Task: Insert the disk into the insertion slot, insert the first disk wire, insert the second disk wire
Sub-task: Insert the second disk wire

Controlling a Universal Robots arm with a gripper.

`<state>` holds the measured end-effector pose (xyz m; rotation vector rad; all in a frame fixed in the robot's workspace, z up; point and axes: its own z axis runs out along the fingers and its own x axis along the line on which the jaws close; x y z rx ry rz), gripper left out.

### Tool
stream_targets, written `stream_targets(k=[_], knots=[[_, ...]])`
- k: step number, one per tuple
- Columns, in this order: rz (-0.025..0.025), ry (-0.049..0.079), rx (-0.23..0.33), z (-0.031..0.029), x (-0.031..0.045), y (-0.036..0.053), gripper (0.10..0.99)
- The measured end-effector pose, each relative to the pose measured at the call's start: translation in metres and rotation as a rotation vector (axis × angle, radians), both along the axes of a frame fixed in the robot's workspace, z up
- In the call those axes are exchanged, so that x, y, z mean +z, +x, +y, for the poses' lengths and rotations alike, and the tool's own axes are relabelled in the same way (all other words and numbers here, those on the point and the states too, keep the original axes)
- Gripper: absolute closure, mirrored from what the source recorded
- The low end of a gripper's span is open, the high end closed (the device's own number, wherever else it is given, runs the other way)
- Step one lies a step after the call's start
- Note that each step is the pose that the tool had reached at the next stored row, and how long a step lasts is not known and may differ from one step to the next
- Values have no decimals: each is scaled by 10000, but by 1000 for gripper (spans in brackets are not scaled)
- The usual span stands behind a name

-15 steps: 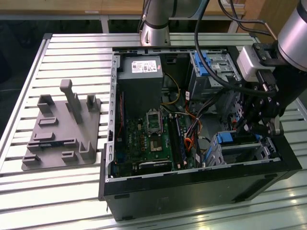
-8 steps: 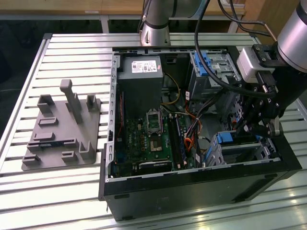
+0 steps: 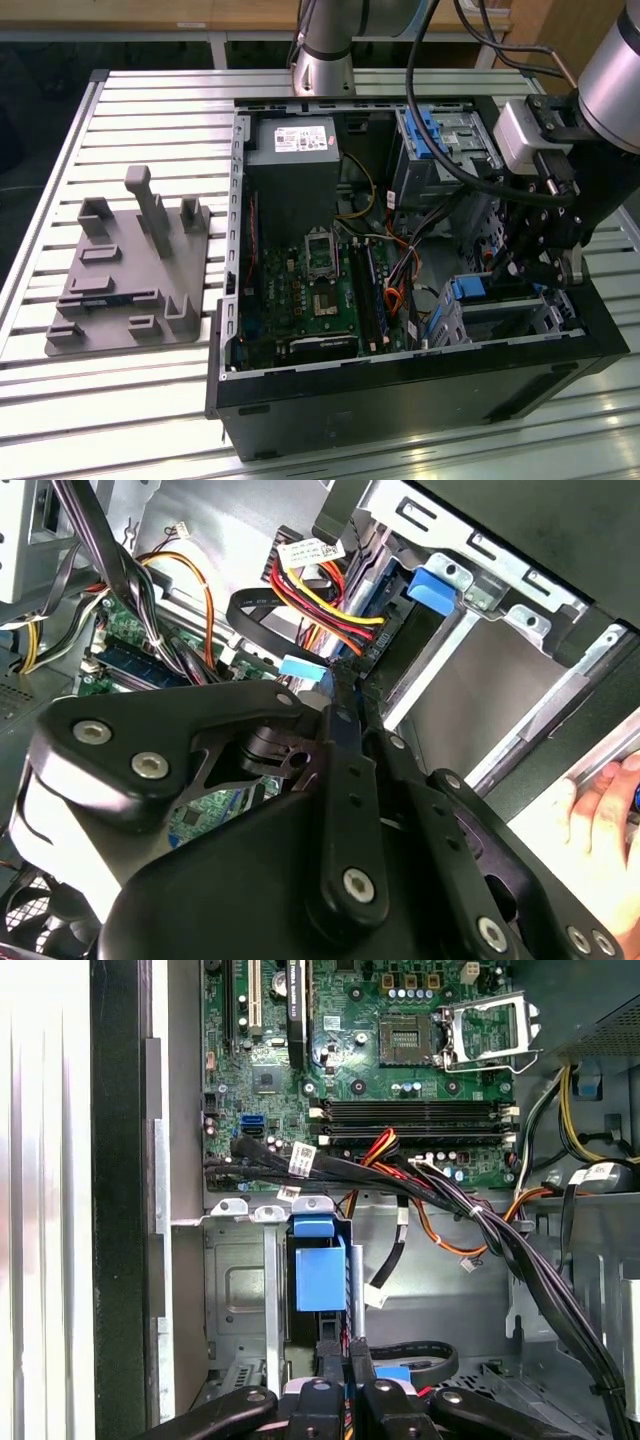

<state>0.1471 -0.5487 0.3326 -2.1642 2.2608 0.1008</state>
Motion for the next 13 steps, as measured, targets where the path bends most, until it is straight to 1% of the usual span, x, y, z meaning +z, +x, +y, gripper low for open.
stream_targets(k=[1,8,13], knots=[[11,0,0,0,0,0,941],[34,1,0,0,19,0,941],[59,0,0,-21,20,1,941]])
